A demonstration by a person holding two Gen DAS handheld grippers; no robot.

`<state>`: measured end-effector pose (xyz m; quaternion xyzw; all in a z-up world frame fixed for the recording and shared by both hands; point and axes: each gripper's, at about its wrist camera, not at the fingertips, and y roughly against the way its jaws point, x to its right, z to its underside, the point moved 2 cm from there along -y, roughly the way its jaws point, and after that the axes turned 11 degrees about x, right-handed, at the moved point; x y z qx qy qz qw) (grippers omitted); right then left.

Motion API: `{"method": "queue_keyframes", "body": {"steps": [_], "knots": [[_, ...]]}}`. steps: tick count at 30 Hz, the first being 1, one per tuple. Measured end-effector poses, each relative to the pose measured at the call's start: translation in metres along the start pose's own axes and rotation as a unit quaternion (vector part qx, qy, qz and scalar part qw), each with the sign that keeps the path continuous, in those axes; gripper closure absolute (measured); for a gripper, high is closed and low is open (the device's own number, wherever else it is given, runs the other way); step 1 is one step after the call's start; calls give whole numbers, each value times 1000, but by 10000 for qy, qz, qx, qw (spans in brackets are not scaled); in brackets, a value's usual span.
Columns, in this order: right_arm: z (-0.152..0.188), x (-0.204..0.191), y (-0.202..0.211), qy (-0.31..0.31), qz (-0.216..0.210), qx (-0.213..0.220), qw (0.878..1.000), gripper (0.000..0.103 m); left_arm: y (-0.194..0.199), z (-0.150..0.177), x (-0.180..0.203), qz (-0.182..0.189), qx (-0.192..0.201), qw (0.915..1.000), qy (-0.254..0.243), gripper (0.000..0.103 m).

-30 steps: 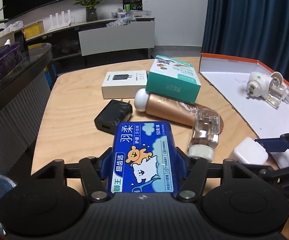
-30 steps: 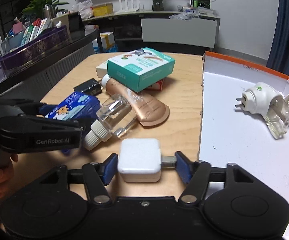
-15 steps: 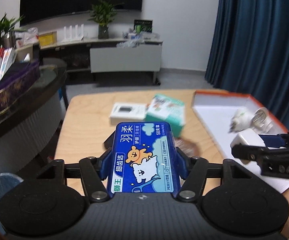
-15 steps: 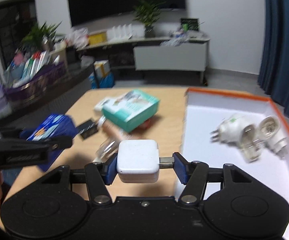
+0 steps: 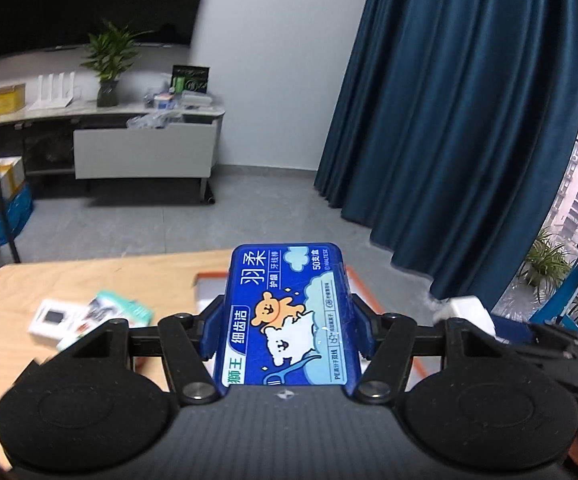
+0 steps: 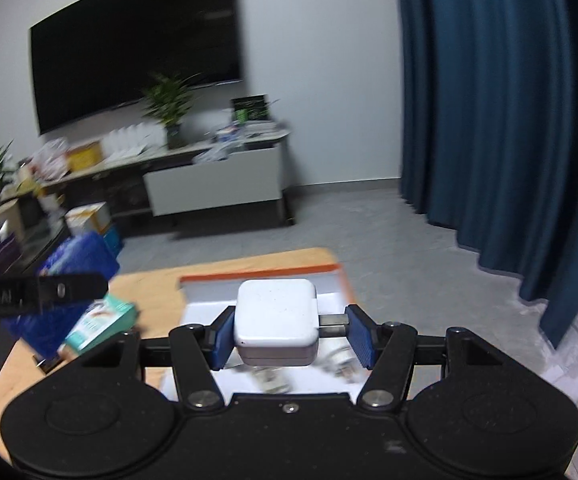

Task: Organize rigid objects

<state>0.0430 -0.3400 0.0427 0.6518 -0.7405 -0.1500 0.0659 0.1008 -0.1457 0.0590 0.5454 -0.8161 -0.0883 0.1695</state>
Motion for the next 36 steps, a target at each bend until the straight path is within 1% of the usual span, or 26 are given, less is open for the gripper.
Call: {"method": "queue_keyframes", "body": {"steps": [2, 8, 11, 18, 21, 29, 36], "knots": [[3, 13, 0, -78, 21, -27, 10000, 33, -4, 11, 9, -17, -30, 10000, 23, 40], [29, 26, -8, -171, -59, -241, 9995, 33, -26, 52, 15, -268, -715, 9971, -30, 40], [32, 27, -11, -238, -143, -291, 9992, 33, -33, 59, 10, -400, -836, 9957, -53, 40], [31, 22, -12, -248, -265, -253, 9990, 33, -38, 59, 7, -605, -842, 9945, -150, 40], [31, 20, -13, -229, -279, -254, 9990, 33, -39, 59, 8, -639, -871, 9940, -161, 40], [26, 18, -12, -204, -280, -222, 9992, 33, -36, 60, 14, -598, -904, 9940, -161, 40], [30, 17, -11, -184, -321, -248, 9990, 33, -38, 63, 16, -604, -938, 9936, -148, 40]]}}
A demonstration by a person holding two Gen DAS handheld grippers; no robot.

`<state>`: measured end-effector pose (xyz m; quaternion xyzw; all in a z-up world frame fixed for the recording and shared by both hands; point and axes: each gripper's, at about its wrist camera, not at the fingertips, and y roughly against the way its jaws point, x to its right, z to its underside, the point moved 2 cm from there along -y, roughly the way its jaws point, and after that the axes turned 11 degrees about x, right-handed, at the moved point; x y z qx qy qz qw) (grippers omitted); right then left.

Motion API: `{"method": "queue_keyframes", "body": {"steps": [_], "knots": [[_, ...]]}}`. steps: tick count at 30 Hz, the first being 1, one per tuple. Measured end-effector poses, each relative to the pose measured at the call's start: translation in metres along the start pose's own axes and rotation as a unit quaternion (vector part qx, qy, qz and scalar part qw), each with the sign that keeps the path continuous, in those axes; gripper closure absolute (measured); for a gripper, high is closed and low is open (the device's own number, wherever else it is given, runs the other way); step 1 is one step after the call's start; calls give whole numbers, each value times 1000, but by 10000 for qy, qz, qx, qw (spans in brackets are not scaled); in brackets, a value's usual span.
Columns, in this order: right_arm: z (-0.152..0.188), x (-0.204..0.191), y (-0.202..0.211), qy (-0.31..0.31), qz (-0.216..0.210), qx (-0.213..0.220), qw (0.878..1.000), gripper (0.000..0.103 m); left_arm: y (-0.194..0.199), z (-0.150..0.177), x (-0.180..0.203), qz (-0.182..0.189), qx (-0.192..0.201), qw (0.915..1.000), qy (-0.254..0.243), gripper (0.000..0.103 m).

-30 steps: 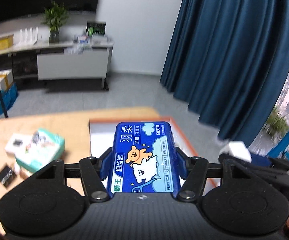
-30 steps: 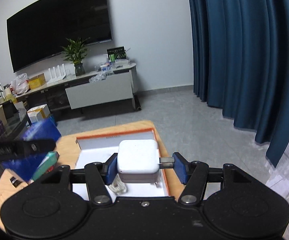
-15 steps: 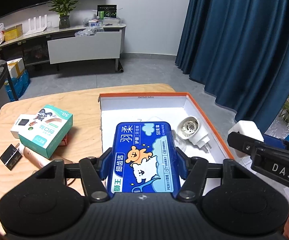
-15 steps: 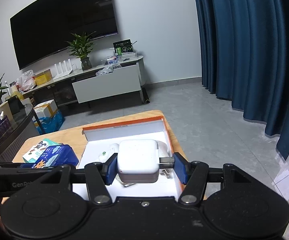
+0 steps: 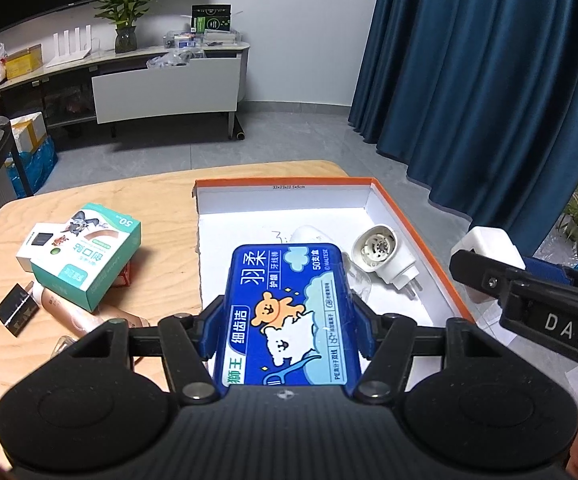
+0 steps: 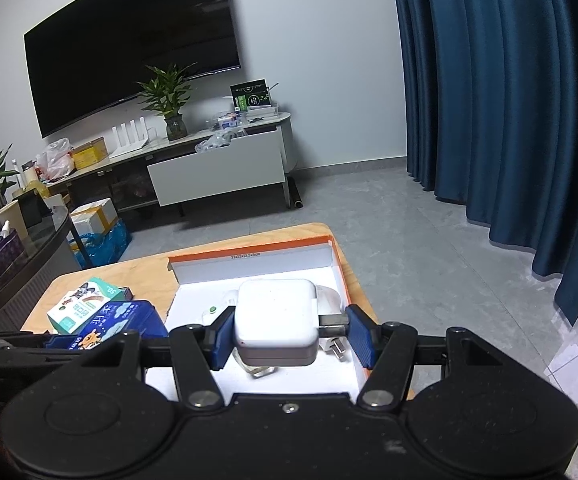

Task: Organize rigid objects

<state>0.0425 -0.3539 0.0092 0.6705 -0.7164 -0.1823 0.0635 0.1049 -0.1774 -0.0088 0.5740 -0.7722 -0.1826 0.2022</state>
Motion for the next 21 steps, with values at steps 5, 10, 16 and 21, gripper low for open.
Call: {"method": "queue_keyframes", "body": {"steps": [5, 10, 16, 21], "knots": [[-2, 0, -3, -16, -45, 61, 10000, 33, -1, 1, 0, -60, -1, 10000, -4, 40], [0, 1, -11, 24, -111, 39, 9999, 33, -5, 3, 0, -119, -56, 9999, 13, 40], [1, 6, -23, 76, -182, -130, 9997, 33, -11, 4, 3, -182, -150, 9997, 71, 40], [2, 8, -23, 109, -68, -171, 9998, 33, -14, 7, 3, -85, -175, 9998, 82, 40]]}}
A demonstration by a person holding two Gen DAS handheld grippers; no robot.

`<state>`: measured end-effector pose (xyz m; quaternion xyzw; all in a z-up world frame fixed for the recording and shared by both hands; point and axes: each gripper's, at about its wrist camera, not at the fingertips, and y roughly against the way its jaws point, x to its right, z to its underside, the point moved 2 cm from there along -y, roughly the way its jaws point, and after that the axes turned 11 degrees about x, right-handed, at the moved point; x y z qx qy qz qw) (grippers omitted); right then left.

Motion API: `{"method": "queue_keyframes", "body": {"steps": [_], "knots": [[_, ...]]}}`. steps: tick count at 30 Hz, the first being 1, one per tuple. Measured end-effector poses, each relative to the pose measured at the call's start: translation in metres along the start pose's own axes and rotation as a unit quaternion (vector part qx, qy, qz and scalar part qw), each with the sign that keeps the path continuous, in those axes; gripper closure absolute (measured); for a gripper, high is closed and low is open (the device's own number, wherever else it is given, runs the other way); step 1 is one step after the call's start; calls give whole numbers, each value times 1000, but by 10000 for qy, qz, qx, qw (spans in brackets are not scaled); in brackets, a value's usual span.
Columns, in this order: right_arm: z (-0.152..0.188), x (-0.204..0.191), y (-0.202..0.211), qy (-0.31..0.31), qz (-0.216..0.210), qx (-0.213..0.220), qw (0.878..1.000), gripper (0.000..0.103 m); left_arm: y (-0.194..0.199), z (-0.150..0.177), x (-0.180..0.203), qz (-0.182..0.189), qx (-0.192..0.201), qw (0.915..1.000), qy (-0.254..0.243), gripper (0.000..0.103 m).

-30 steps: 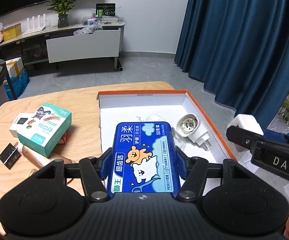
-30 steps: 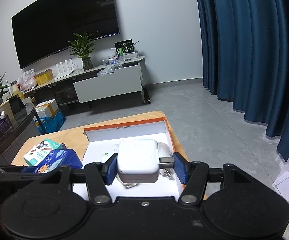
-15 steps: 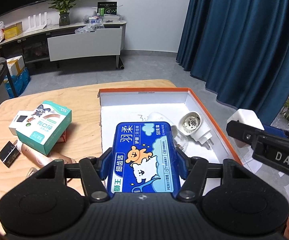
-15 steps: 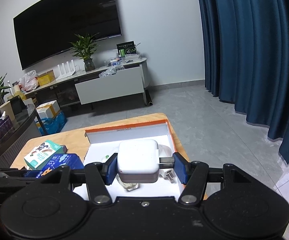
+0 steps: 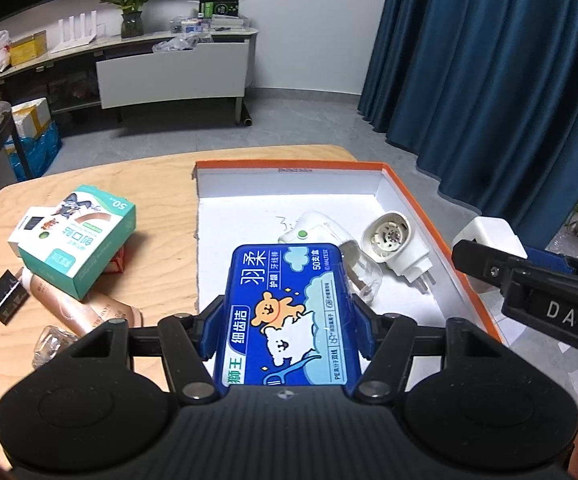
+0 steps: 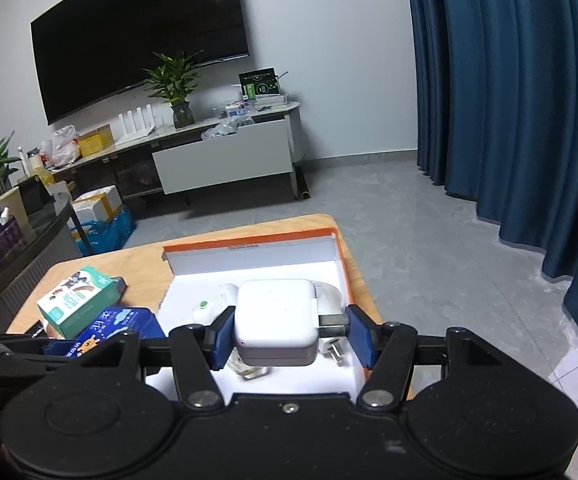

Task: Organize rigid objects

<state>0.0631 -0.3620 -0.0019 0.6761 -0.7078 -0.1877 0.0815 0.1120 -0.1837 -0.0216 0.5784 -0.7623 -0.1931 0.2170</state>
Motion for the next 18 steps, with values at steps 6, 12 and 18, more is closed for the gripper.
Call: {"method": "queue_keyframes", "body": {"steps": [6, 12, 18], "knots": [[7, -4, 3, -80, 275, -9, 9996, 33, 0, 5, -4, 272, -36, 9995, -177, 40], [7, -12, 5, -124, 477, -95, 9987, 33, -3, 5, -7, 443, -51, 9988, -208, 40], [3, -14, 9, 10, 391, -95, 9992, 33, 1, 2, -6, 300, 20, 9995, -73, 40]]}}
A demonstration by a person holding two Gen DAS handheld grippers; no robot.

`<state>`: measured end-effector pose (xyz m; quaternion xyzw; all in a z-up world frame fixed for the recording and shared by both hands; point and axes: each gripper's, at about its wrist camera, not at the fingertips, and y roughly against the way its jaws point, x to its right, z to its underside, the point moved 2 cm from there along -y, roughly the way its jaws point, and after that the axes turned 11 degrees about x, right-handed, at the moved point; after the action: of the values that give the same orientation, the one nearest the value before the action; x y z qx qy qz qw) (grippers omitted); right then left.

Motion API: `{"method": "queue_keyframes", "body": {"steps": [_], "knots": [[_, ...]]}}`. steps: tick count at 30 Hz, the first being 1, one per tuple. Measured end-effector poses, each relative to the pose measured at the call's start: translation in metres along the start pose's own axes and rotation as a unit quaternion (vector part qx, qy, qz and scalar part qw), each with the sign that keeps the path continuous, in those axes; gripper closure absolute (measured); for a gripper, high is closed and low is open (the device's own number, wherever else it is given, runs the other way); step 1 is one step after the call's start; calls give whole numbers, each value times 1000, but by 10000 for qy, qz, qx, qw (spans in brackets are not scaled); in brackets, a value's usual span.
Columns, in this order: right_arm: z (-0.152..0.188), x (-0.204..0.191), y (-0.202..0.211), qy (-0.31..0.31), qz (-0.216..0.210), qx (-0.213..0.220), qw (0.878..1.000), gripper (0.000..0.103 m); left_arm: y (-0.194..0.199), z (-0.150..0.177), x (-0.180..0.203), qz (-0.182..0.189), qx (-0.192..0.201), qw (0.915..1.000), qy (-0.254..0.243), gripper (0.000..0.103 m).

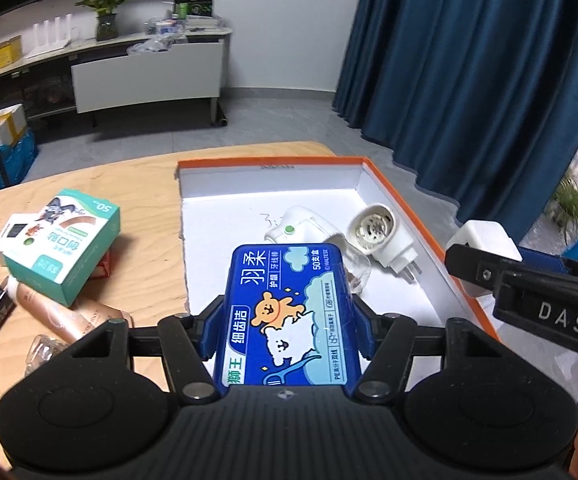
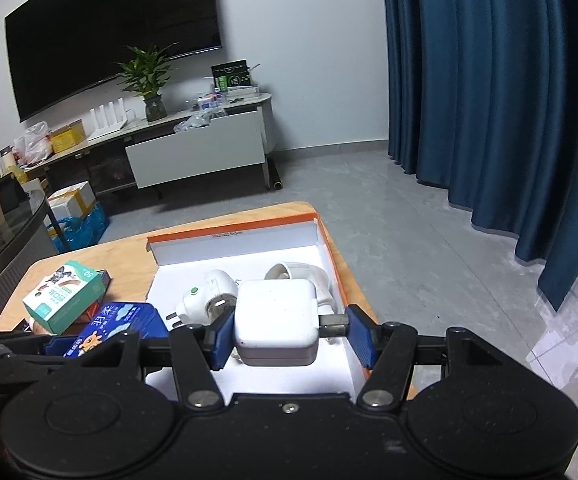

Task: Organize rigid objects

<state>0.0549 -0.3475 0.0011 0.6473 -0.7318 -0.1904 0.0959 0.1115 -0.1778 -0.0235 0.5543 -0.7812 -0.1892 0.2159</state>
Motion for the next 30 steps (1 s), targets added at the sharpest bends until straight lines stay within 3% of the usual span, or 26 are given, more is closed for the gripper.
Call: {"method": "queue_keyframes", "body": {"steps": [8, 30], "knots": [[-14, 5, 8, 131, -291, 177, 9993, 33, 11, -7, 7, -338, 124, 9992, 190, 40], [-22, 15, 21, -28, -588, 374, 9976, 33, 25, -13, 25, -553, 184, 9982, 146, 40]]}}
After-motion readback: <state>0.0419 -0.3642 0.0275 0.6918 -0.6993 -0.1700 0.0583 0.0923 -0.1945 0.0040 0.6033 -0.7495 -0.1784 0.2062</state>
